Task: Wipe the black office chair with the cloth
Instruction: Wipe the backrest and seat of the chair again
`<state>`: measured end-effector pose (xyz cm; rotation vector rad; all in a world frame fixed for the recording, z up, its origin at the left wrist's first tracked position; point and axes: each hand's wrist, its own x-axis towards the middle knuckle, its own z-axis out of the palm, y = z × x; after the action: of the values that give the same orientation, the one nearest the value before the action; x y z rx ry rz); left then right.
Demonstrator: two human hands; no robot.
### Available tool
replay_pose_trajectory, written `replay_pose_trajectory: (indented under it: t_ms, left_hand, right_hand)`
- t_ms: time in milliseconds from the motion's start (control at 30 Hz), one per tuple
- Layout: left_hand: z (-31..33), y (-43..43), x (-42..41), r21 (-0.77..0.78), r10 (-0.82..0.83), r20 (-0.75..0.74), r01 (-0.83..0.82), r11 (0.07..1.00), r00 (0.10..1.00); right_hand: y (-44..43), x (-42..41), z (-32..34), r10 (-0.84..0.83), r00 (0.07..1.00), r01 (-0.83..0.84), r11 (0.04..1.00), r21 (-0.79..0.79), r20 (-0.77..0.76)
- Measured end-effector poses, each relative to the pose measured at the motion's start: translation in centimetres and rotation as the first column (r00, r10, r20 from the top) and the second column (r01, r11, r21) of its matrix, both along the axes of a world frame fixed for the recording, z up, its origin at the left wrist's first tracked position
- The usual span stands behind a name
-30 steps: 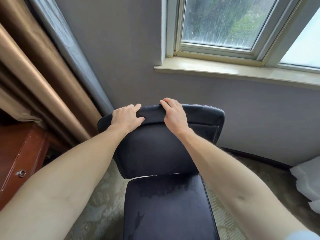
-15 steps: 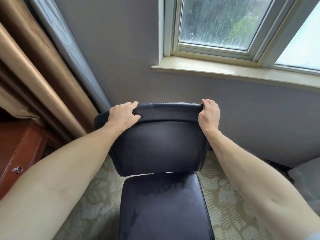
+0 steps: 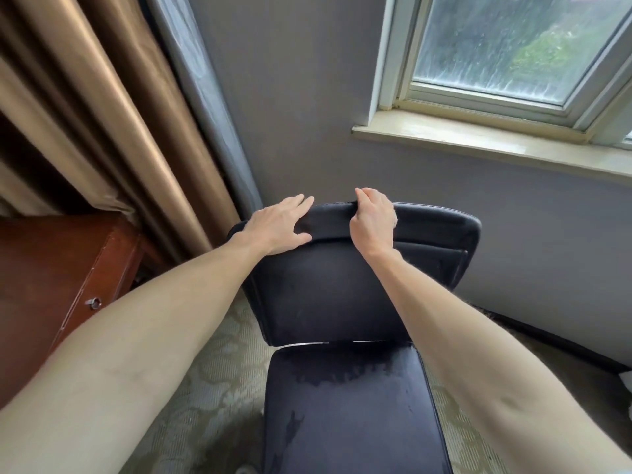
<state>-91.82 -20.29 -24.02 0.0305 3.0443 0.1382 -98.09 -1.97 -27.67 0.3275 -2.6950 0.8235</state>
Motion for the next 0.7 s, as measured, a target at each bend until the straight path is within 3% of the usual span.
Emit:
replay_pose_trajectory:
  t_ms: [133,333,500,700]
  left_hand:
    - [-0.6,-2.5,1.0,-0.011,-0.039,0.030,0.039,0.999,0.999]
    - [-0.4,-2.3,0.9,0.097,-0.029,-0.003,0.029,0.995,1.000]
    - [0.5,1.6,-0.2,0.236,-0.051,-0.183,0.094,0.967,0.982]
    - [0.2,6.3,-2.7,0.204,-0.086,-0.139,0.114,0.972,0.987]
  right_hand:
    - [-3.7,1.6,0.3,0.105,0.994,-0.105,0.994,0.021,-0.022]
    - [-4.4,2.6,2.0,0.372,0.918,-0.370,0.928,-0.037,0.138]
    - [0.5,1.4,1.3,0.290,0.949,-0.303,0.946,0.113,0.121]
    - [3.5,0.9,-0.8,0.174,0.984,-0.173,0.926,0.336,0.028]
